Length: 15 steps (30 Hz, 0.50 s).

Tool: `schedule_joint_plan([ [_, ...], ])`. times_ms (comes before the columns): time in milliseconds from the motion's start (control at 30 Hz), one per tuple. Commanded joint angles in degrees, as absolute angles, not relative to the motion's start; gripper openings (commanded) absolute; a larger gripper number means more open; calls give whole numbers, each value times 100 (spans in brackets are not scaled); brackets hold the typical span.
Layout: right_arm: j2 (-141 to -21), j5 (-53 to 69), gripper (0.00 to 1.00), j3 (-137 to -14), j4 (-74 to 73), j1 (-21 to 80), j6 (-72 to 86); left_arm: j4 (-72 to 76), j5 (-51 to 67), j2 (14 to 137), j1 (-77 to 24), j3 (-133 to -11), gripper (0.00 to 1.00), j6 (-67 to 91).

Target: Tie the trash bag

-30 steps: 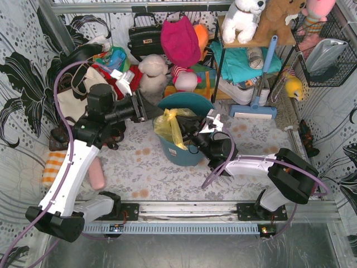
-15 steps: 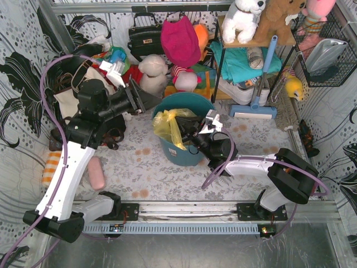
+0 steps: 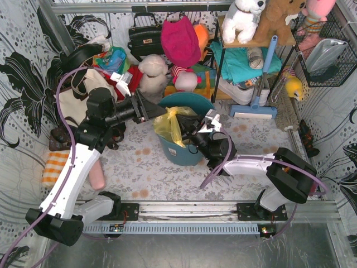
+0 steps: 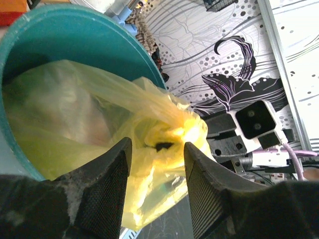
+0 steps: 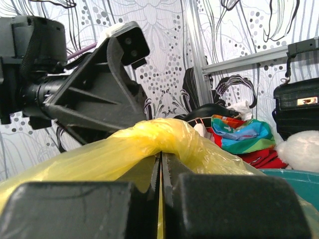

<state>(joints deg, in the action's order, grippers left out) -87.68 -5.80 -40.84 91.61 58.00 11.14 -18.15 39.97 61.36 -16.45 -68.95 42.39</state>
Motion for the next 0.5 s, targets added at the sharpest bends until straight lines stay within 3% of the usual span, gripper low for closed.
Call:
schedule_joint_plan([
  [0,-8913,-798,0,-4344,9694,5819,932,-1298,4290,5897,-1706,-6677,54,4410],
  [467,-9094,-716,0,-4538,9739,5822,958,-1222,4091,6002,-2284,-6435,54,4444],
])
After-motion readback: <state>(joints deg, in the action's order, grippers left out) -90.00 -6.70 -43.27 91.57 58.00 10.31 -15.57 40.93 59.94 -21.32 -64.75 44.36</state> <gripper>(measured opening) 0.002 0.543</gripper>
